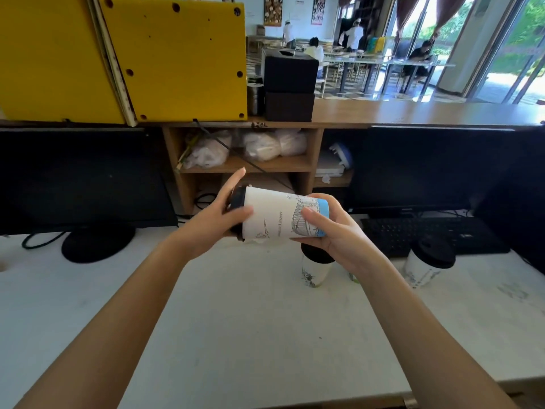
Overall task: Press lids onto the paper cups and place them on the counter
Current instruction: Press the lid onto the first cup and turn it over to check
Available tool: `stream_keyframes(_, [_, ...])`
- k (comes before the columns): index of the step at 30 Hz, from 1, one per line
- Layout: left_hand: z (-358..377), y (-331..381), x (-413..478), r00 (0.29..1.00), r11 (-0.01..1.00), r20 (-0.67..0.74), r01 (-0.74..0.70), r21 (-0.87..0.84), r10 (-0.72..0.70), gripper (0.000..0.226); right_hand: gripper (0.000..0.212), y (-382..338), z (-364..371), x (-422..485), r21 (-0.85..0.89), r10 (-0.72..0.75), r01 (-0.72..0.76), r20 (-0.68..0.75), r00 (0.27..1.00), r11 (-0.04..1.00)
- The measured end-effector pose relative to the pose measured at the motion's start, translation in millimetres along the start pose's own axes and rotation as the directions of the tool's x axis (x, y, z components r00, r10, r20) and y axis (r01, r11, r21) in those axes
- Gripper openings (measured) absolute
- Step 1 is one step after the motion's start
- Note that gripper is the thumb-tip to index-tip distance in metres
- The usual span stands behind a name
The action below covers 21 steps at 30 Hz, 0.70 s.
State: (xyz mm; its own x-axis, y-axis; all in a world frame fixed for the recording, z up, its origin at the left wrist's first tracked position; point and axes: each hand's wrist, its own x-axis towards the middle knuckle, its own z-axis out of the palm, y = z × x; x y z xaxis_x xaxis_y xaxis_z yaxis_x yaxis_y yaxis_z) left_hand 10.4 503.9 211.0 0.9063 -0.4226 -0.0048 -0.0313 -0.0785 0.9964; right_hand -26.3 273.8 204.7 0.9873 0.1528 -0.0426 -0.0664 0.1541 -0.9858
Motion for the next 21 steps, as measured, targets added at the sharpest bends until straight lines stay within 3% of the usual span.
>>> stream_keyframes(3, [1,2,3,0.980,0.936,0.056,0.200,-0.290,-0.192,0.058,0.045,2,0,-3,0.013,-0.064,0.063,0.060,0.996,0.998])
stream_keyframes(7, [4,-2,6,0.981,0.931,0.028,0.192,-0.311,-0.193,0.048,0.053,4,0,-5,-0.030,-0.101,0.105,0.121,0.988,0.994])
stream_keyframes(10, [8,-6,5,0.995,0.969,-0.035,0.087,-0.232,-0.098,0.050,0.050,5,0,-2,-0.085,-0.045,0.050,0.061,0.997,0.995])
stream_keyframes(12, [13,-6,3,0.996,0.991,-0.083,0.001,-0.134,-0.012,0.051,0.045,7,0,3,-0.013,0.073,-0.074,-0.013,0.997,0.997])
stream_keyframes(15, [16,-8,2,0.979,0.980,-0.120,-0.147,0.134,0.163,0.055,0.053,11,2,7,0.098,0.214,-0.211,-0.026,0.976,0.973])
stream_keyframes(18, [13,-8,-1,0.963,0.935,-0.055,-0.241,0.260,0.264,0.065,0.050,16,3,6,0.241,0.153,-0.147,-0.004,0.988,0.959])
stream_keyframes(21, [5,-10,2,0.978,0.950,-0.001,-0.205,0.235,0.211,0.074,0.057,20,0,5,0.273,0.048,-0.051,0.018,0.999,0.961])
